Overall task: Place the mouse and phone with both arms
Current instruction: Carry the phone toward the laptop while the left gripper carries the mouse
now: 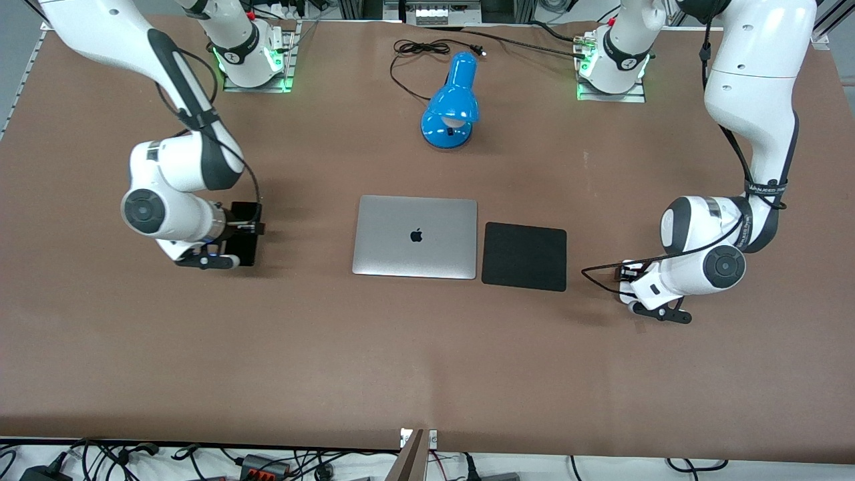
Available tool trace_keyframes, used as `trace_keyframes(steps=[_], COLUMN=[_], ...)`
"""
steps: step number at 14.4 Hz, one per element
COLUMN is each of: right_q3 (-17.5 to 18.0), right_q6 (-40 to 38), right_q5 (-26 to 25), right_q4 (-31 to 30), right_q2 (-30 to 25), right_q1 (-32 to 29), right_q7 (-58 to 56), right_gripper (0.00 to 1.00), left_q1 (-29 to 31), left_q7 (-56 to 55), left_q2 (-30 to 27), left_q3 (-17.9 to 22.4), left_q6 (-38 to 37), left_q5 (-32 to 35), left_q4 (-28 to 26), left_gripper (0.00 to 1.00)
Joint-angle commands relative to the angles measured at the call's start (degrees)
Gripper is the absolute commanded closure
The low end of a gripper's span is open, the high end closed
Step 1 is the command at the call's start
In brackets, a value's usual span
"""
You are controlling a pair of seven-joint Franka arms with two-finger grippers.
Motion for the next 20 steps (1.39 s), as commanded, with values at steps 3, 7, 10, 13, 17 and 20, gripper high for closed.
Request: trace_keyframes(steps=[3, 7, 10, 13, 17, 20], right_q3=[2.3, 2.3, 2.2, 2.2, 2.2, 2.2], right_q6=[2.3, 5.3, 6.5, 8.6, 10.1, 11.5], right_q5=[1.8, 2.0, 1.9, 1.9, 2.1, 1.7], right_q4=[0.9, 3.3, 3.4, 4.3, 4.5, 4.5], right_q2=[1.7, 5.1, 5.9, 7.6, 8.8, 9.8], right_q1=[3.5, 8.4, 10.1, 11.5, 12.3, 12.5], right_q7=[8.7, 13.9, 16.5, 20.3, 24.0, 24.0], right_gripper=[0.70, 0.70, 0.70, 0.70, 0.71, 0.71], left_q1=[-2.9, -7.7, -11.2, -13.6, -15.9, -16.7], left_q7=[-6.8, -16.6, -17.0, -17.5, -19.8, -19.8], left_q2=[-0.4, 0.3, 0.8, 1.4, 2.9, 3.9], left_q3=[-2.0, -4.8, -4.8, -4.8, -4.8, -4.8], left_q6=[-10.3, -9.8, -9.4, -9.3, -7.5, -6.6], left_q5=[-0.4, -0.5, -5.0, -5.8, -5.7, -5.7], left_q4=[7.2, 7.3, 7.3, 7.2, 6.9, 6.8], left_gripper=[0.51, 0.51, 0.51, 0.50, 0.49, 0.49])
